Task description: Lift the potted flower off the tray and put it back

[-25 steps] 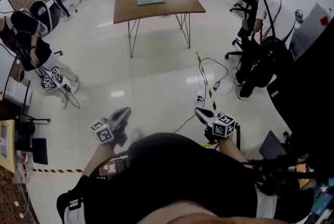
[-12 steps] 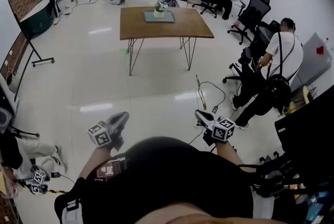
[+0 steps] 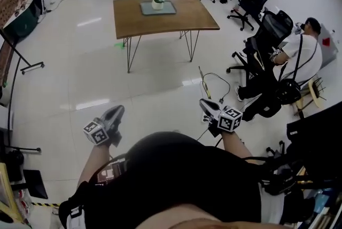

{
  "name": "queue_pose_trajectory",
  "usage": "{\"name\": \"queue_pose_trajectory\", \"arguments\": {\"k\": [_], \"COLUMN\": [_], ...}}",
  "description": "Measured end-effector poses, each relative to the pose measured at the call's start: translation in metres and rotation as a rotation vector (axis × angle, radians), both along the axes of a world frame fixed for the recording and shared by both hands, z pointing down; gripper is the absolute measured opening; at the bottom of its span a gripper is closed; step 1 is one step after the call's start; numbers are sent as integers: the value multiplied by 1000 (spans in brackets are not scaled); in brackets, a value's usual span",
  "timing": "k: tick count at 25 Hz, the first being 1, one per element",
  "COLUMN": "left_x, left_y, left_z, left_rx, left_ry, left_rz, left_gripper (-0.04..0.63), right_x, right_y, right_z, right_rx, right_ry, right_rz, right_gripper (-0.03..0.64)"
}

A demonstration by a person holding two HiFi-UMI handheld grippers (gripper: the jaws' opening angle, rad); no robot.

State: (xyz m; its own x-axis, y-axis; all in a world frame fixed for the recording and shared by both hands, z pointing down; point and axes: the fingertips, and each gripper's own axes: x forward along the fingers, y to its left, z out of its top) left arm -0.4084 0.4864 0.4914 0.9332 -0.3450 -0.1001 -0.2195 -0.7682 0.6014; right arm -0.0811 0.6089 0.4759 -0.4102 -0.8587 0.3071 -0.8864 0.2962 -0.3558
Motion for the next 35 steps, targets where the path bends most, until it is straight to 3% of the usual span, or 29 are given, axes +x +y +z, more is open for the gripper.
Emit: {"name": "queue_pose_trajectory", "arguments": {"k": [6,14,20,24,30,35], "left_x": [55,156,212,233,258,285], "left_y": [-61,-172,-253,-307,-432,-556], "left_z": [2,-24,-30,-20,8,13], "left_rx": [-9,39,62,71,76,62], "left_ry": [-48,-77,-125,-183,-154,-152], "left_rz": [-37,-190,-274,-259,-180,-67], "left_gripper": [0,0,0,0,16,47], "right_x": [62,171,225,236,246,261], "right_y": [-80,-228,-326,-374,-474,-569], "right_z": [13,5,-9,0,16,3], "right_rx": [13,81,125,106,79,68], "right_ry": [-35,-11,6,17,75,88], "right_rz": [-32,-158,-203,-210,-160,-50], "right_gripper": [20,27,50,77,98,109]}}
